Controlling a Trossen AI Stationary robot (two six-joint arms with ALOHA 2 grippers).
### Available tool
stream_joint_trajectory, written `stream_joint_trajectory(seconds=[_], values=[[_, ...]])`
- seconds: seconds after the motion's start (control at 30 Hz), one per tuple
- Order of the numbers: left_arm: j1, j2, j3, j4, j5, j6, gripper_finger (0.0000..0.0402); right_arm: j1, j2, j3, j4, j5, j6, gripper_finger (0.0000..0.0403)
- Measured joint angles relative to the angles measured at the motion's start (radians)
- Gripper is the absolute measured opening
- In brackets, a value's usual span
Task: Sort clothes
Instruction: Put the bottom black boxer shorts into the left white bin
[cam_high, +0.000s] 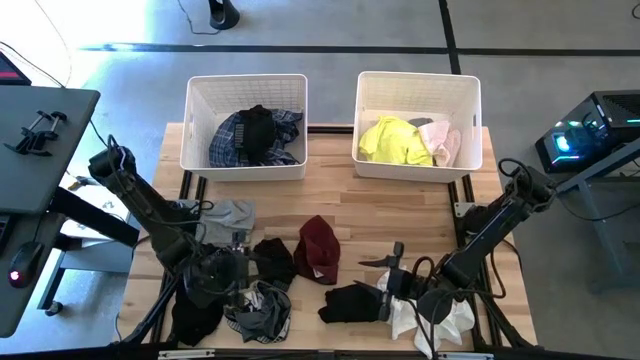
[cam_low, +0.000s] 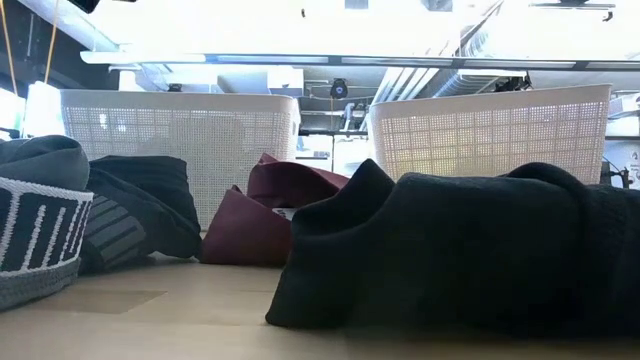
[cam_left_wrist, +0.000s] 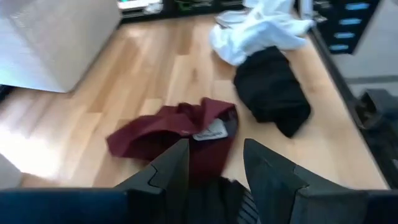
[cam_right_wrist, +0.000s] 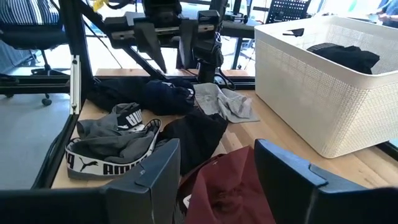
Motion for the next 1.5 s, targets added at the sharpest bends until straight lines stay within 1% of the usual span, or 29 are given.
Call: stream_joint_trajectory(seconds=[0.1,0.23,0.4,0.57,0.67,0.77,0.8,0.87,0.93,1.0,1.1,1.2,1.23,1.27,1.37,1.4,1.5], values=[[0.023,0.018,0.0,-0.007,-0.023,-0.016,0.0141,0.0,0.0,0.0,0.0,0.0,-0.003,0.0193],[0.055,0.043,0.0,-0.025,0.001,-0.075,0.0157,0.0,0.0,0.0,0.0,0.0,0.005,0.0193],[0.099,0.093,0.0,-0.073,0.069,-0.145,0.0199,0.0,0.0,0.0,-0.003,-0.001,0.002,0.0193],[0.154,0.202,0.0,-0.174,0.115,-0.232,0.0248,0.0,0.0,0.0,-0.003,-0.002,0.008,0.0192],[0.194,0.292,0.0,-0.189,0.18,-0.25,0.0264,0.0,0.0,0.0,-0.003,-0.002,0.011,0.0192],[0.234,0.394,0.0,-0.159,0.317,-0.246,0.0262,0.0,0.0,0.0,-0.003,-0.013,0.016,0.0192],[0.243,0.429,0.002,-0.134,0.354,-0.243,0.0257,0.0,0.0,0.0,-0.004,-0.014,0.013,0.0192],[0.254,0.487,0.008,-0.102,0.393,-0.239,0.0239,-0.005,0.0,0.0,-0.003,-0.013,0.005,0.0192],[0.256,0.53,0.013,-0.057,0.385,-0.234,0.0214,-0.01,0.0,0.0,-0.003,-0.013,0.005,0.0192],[0.258,0.551,0.014,-0.04,0.369,-0.234,0.0178,-0.018,0.0,0.0,-0.004,-0.013,0.026,0.0192],[0.273,0.543,0.014,-0.031,0.371,-0.235,0.0109,-0.025,0.0,0.0,-0.007,-0.013,0.04,0.0192],[0.289,0.5,0.005,-0.073,0.353,-0.217,0.0035,-0.026,0.005,0.0,-0.007,-0.013,0.04,0.0192],[0.294,0.477,0.004,-0.104,0.341,-0.217,0.0022,-0.026,0.008,0.0,-0.007,-0.013,0.043,0.0192],[0.296,0.457,0.006,-0.12,0.323,-0.231,0.0017,-0.026,0.012,0.0,-0.004,-0.012,0.044,0.0192],[0.297,0.386,0.013,-0.223,0.279,-0.254,0.0027,-0.026,0.022,0.0,-0.002,-0.005,0.048,0.0192],[0.297,0.359,0.026,-0.23,0.268,-0.254,0.0027,-0.026,0.025,0.0,-0.001,-0.005,0.05,0.0192],[0.296,0.272,0.049,-0.277,0.231,-0.258,0.0017,-0.027,0.033,0.0,-0.001,-0.003,0.059,0.0192]])
